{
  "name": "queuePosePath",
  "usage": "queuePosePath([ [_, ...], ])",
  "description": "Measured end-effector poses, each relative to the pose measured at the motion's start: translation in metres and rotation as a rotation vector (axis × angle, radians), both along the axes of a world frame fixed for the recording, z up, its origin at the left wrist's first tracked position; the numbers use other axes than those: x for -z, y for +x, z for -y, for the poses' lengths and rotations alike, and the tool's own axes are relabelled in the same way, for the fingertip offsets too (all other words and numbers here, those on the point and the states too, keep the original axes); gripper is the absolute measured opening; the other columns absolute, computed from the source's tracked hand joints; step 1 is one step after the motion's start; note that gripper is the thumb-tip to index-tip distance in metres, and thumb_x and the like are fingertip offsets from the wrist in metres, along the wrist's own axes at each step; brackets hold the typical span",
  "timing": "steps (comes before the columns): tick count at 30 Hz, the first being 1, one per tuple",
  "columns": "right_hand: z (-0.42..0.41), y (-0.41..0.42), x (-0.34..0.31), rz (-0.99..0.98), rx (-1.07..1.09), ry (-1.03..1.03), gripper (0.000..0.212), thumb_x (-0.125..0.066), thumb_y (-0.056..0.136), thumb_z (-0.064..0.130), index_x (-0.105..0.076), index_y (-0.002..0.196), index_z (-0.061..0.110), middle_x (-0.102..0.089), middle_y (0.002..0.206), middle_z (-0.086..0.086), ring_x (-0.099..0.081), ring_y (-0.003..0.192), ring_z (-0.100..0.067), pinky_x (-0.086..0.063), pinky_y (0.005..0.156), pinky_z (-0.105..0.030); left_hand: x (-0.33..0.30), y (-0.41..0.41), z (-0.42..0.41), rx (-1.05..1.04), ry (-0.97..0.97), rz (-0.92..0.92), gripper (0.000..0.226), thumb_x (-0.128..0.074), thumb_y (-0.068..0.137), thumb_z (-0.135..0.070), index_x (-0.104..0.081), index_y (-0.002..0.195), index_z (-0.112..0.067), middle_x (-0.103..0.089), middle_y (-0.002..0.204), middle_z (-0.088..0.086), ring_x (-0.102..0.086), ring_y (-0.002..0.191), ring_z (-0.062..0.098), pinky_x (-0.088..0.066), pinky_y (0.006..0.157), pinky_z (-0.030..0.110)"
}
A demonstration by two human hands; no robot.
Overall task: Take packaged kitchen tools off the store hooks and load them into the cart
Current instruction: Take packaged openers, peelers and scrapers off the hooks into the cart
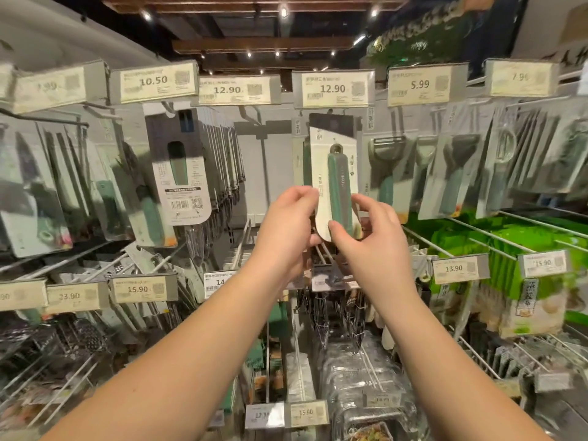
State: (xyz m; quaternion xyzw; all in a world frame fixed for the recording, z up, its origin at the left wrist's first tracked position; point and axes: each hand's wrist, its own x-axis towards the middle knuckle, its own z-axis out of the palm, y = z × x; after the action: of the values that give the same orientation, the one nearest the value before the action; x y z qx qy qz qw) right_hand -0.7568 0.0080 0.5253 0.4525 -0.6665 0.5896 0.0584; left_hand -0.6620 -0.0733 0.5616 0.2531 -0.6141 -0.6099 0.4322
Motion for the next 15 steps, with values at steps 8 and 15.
queuePosePath([
  [8, 0.016, -0.014, -0.010, -0.036, -0.020, -0.051, 0.053, -0.069, 0.090, 0.033, -0.051, 0.140, 0.031, -0.046, 0.121, 0.017, -0.048, 0.103, 0.008, -0.044, 0.086, -0.011, -0.006, -0.014, 0.011, -0.057, -0.062, -0.051, 0.020, -0.048, 0.105, -0.026, -0.065, 0.105, -0.014, -0.074, 0.095, 0.001, -0.072, 0.083, 0.015, -0.060, 0.068, 0.036],
  [15, 0.042, -0.027, -0.013, -0.092, -0.011, 0.023, 0.056, -0.067, 0.092, 0.036, -0.048, 0.144, 0.027, -0.046, 0.138, 0.009, -0.044, 0.112, 0.002, -0.041, 0.093, -0.021, -0.008, -0.027, 0.033, -0.122, -0.027, -0.046, 0.020, -0.047, 0.106, -0.023, -0.064, 0.106, -0.013, -0.075, 0.083, -0.003, -0.072, 0.070, 0.011, -0.058, 0.059, 0.032],
])
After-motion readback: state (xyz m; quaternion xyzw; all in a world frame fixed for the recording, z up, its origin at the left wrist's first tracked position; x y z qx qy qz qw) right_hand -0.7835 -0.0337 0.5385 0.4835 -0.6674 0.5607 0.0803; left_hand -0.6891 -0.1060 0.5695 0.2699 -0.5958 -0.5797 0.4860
